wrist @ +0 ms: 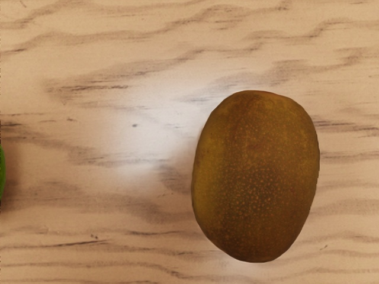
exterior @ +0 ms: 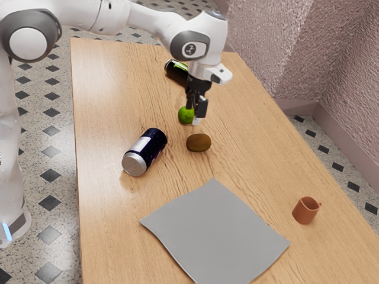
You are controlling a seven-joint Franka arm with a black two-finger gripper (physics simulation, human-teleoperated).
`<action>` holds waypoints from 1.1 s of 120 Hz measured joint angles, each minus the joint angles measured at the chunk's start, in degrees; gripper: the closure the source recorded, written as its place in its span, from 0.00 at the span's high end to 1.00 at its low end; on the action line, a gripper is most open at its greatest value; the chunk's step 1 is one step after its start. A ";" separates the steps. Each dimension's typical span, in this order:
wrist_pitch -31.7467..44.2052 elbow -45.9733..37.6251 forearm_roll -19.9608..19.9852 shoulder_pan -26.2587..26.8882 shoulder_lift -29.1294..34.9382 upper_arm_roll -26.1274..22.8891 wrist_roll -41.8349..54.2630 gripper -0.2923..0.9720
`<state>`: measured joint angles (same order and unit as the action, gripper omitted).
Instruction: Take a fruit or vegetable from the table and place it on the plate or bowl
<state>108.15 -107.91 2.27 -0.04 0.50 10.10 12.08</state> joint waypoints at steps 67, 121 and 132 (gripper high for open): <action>6.22 -5.09 1.60 4.88 3.82 -7.02 4.09 0.77; 9.52 -8.53 2.28 1.57 3.42 -4.65 4.35 0.77; 9.93 -8.40 2.04 -0.20 2.74 -3.72 4.50 0.77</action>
<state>118.08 -116.31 4.32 -0.24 3.25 6.38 16.58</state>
